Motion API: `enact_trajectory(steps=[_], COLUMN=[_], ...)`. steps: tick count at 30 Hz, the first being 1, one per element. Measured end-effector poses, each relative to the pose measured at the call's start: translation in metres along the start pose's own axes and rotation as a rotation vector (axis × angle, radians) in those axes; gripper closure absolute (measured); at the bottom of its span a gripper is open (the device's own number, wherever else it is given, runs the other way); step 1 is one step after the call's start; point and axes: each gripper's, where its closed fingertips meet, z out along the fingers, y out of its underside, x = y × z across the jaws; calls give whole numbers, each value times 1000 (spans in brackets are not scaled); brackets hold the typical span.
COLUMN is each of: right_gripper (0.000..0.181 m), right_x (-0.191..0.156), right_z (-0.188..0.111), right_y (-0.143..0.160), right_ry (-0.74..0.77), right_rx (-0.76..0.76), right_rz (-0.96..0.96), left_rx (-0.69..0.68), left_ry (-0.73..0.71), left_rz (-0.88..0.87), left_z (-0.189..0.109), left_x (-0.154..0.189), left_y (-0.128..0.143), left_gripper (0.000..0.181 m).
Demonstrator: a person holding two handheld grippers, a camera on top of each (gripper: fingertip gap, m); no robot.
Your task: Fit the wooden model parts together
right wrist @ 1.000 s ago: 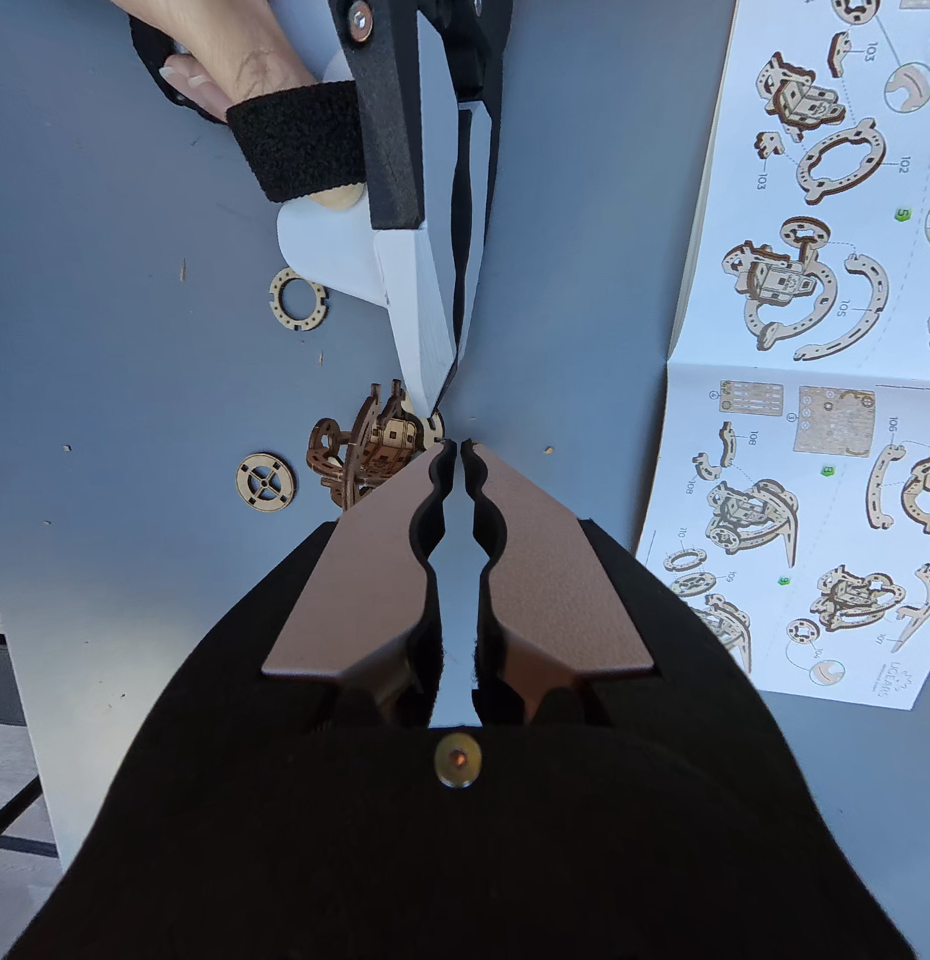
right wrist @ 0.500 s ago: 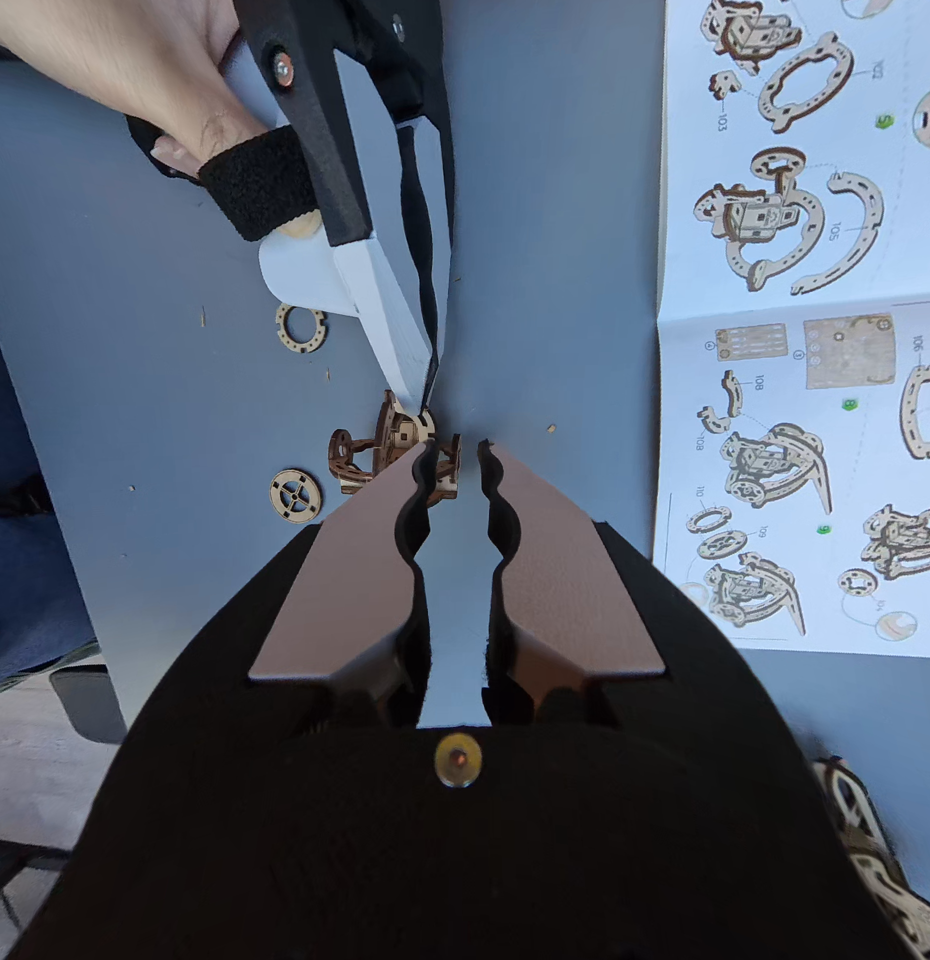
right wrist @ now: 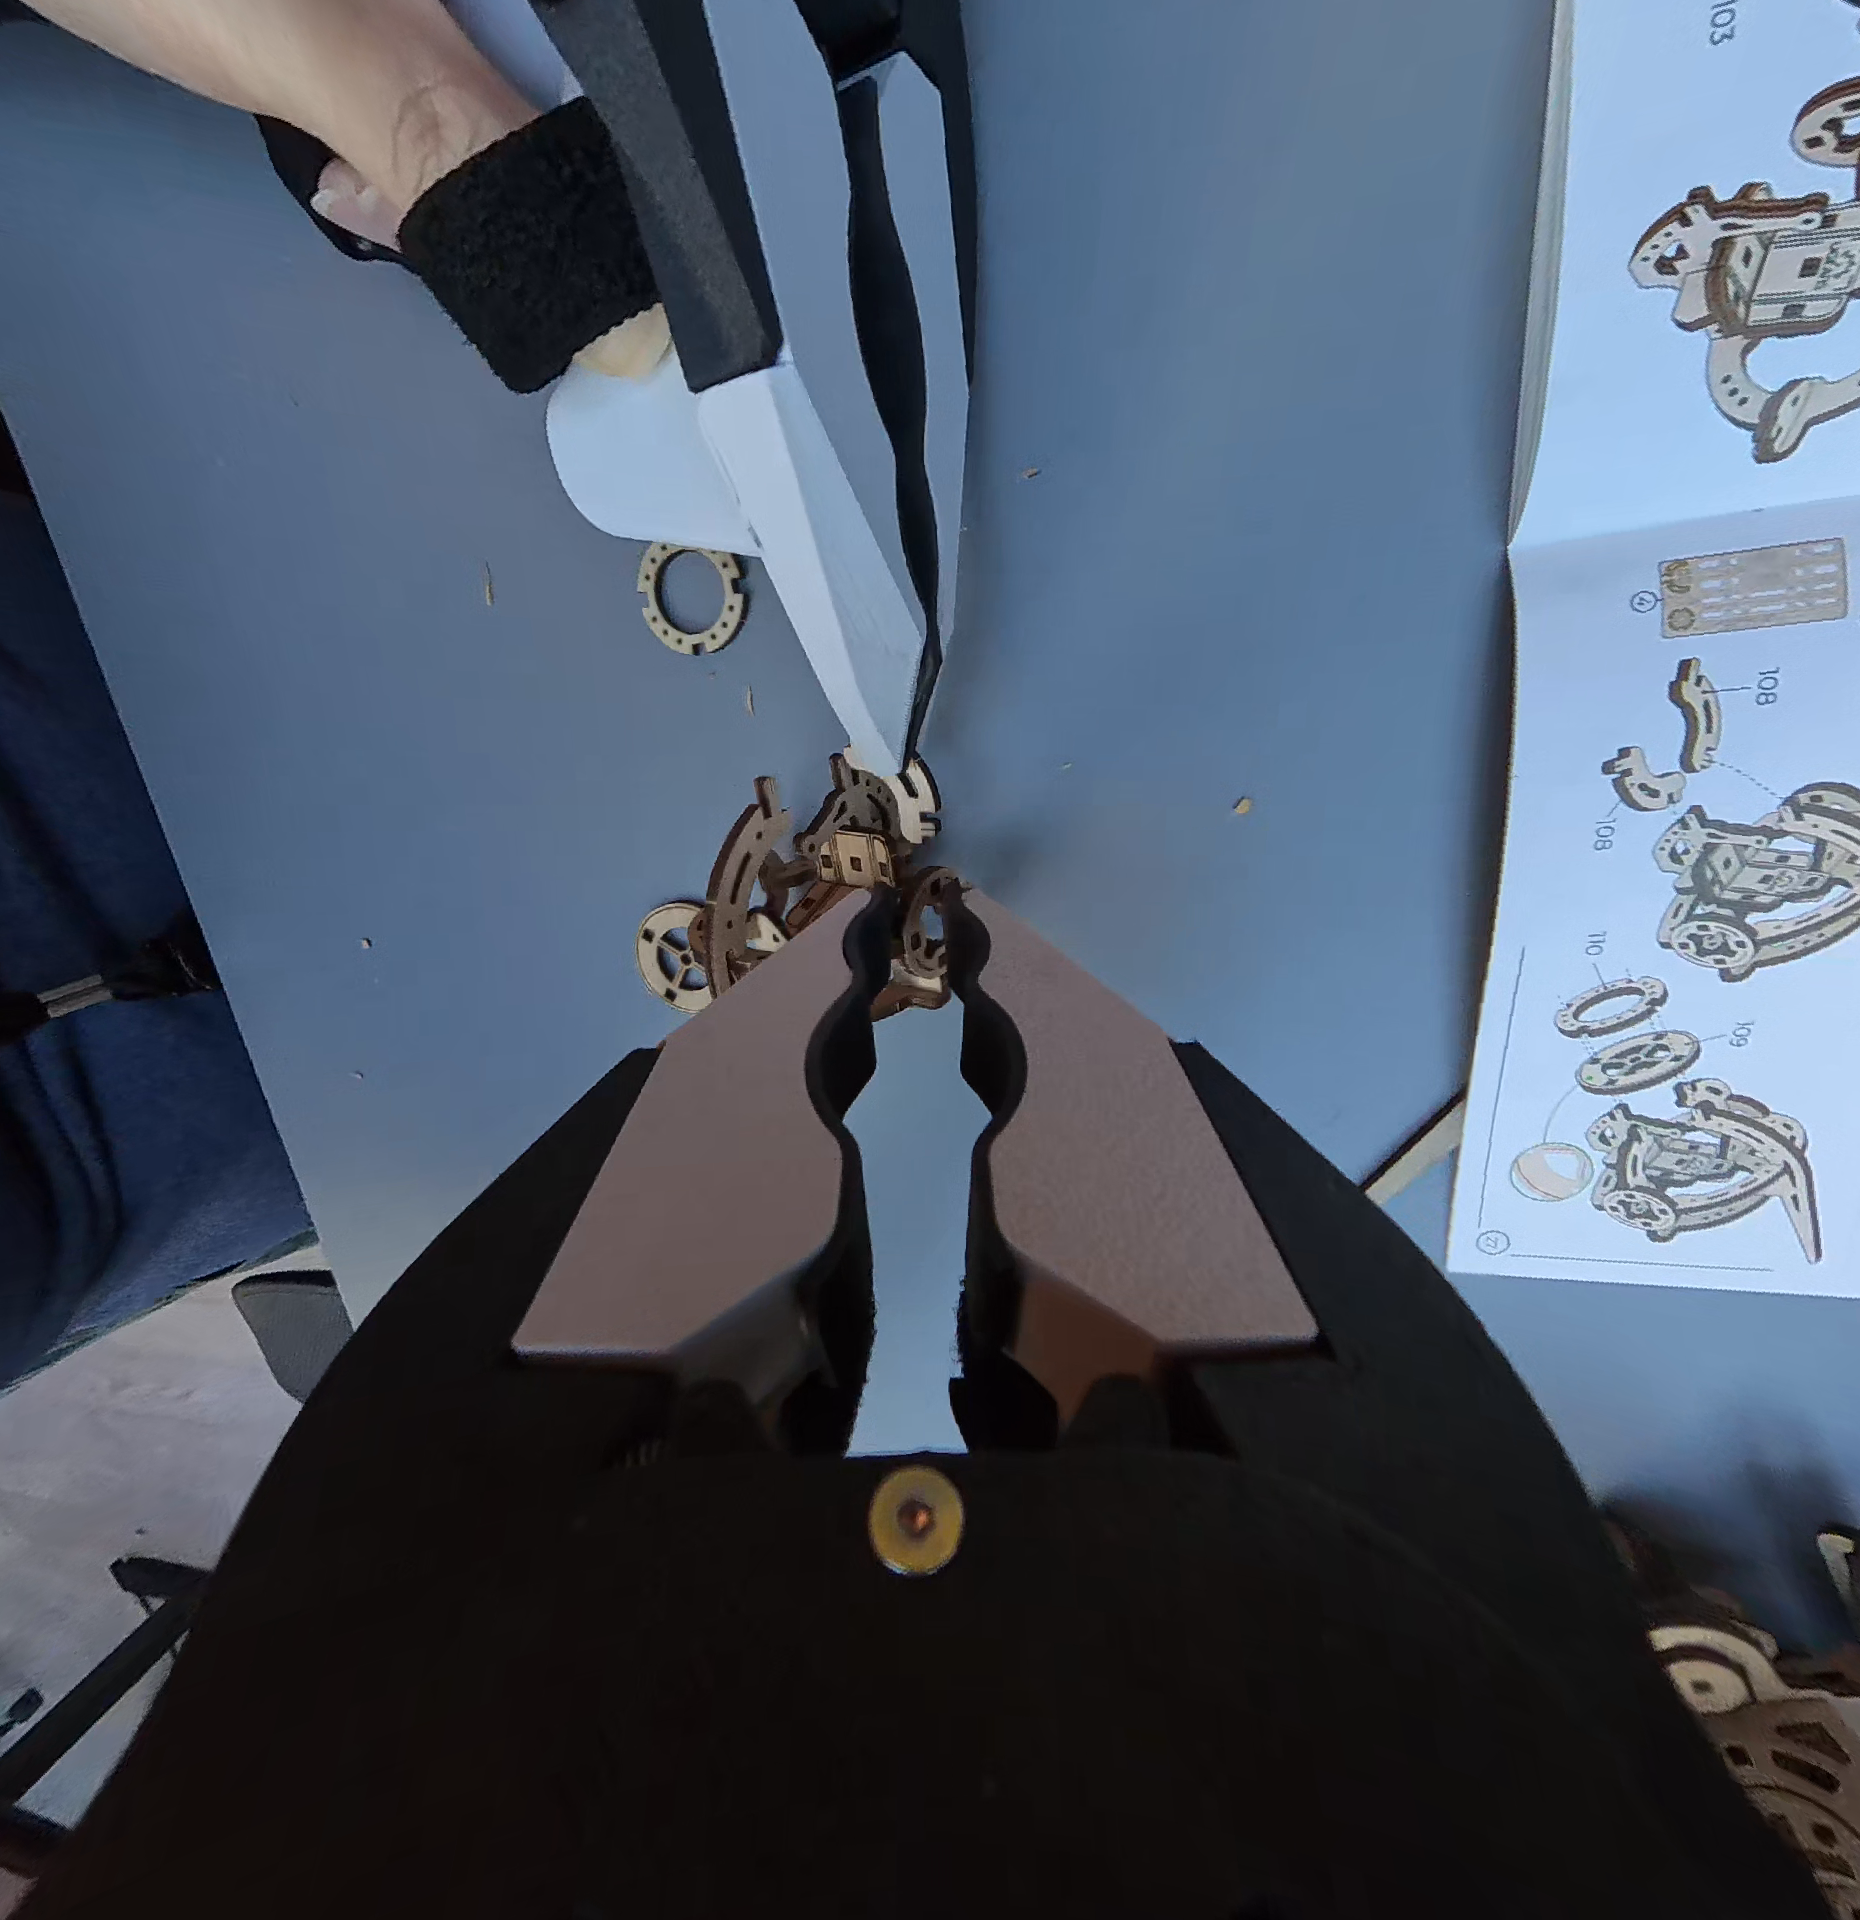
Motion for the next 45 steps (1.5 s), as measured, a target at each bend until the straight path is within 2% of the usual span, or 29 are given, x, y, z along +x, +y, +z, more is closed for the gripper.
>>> enact_trajectory(steps=[8,23,38,45], right_gripper=[178,178,177,167], right_x=[-6,-4,-6,-8], right_z=[-4,-6,-4,-2], right_y=[8,12,12,12], right_ry=[56,85,149,167], right_rx=[53,123,80,56], right_rz=[-29,-1,-53,-85], left_rx=[-30,11,14,20], left_ry=[-9,-108,-92,-94], left_rz=[56,170,154,144], left_z=[12,19,19,18], left_x=[8,10,12,10], left_y=[8,7,7,6], left_gripper=[181,181,181,181])
